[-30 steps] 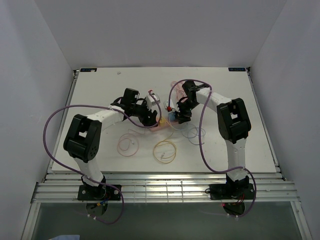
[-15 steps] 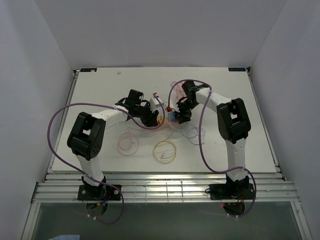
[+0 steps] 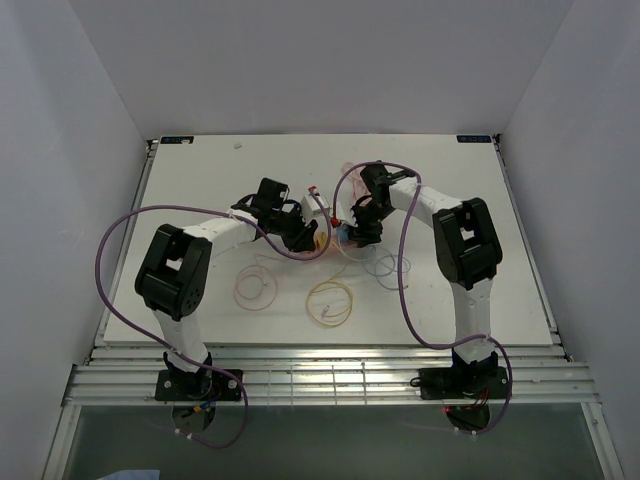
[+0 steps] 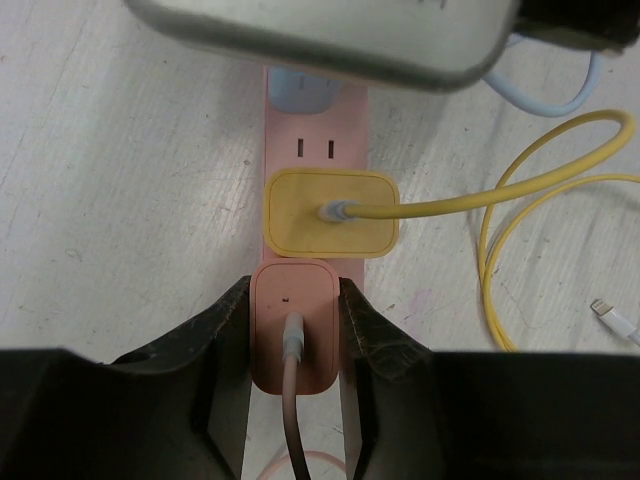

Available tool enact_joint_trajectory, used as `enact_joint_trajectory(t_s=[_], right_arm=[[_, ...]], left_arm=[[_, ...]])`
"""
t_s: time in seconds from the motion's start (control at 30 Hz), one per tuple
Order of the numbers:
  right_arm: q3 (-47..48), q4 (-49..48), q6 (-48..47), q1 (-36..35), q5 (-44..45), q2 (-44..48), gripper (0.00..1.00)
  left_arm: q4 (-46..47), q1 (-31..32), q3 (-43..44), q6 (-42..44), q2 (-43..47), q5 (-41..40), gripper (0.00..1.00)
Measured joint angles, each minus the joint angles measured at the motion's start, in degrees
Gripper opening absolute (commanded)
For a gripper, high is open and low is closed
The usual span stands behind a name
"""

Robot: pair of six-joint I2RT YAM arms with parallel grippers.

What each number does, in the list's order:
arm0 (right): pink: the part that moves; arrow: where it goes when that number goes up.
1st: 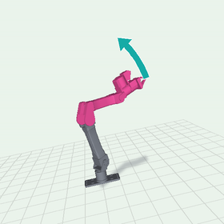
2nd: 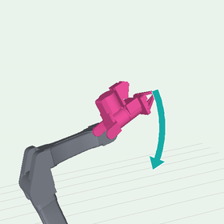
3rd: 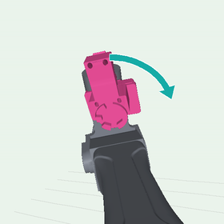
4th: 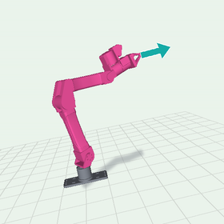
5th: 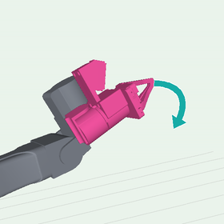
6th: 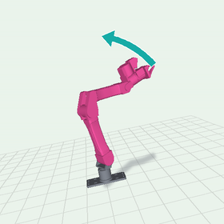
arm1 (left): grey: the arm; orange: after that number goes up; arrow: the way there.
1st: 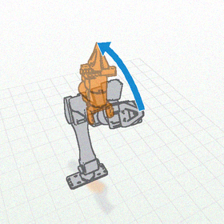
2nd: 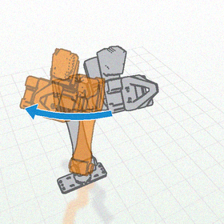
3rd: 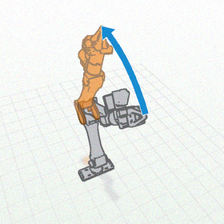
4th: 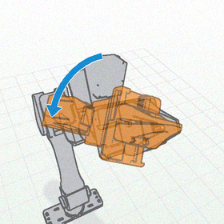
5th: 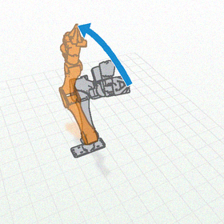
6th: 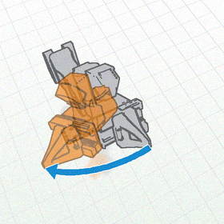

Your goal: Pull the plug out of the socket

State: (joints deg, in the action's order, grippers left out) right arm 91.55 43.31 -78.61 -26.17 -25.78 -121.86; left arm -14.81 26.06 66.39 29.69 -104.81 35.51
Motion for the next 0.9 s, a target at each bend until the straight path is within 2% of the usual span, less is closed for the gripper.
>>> enact_joint_trajectory(t_s=[0.9], right_arm=[[-2.4,-2.29,1.22,-0.66,4.04,1.77,0.08]], left_arm=[[3.67,0.68,-2.16,-0.13,2.49,-2.84,0.0]])
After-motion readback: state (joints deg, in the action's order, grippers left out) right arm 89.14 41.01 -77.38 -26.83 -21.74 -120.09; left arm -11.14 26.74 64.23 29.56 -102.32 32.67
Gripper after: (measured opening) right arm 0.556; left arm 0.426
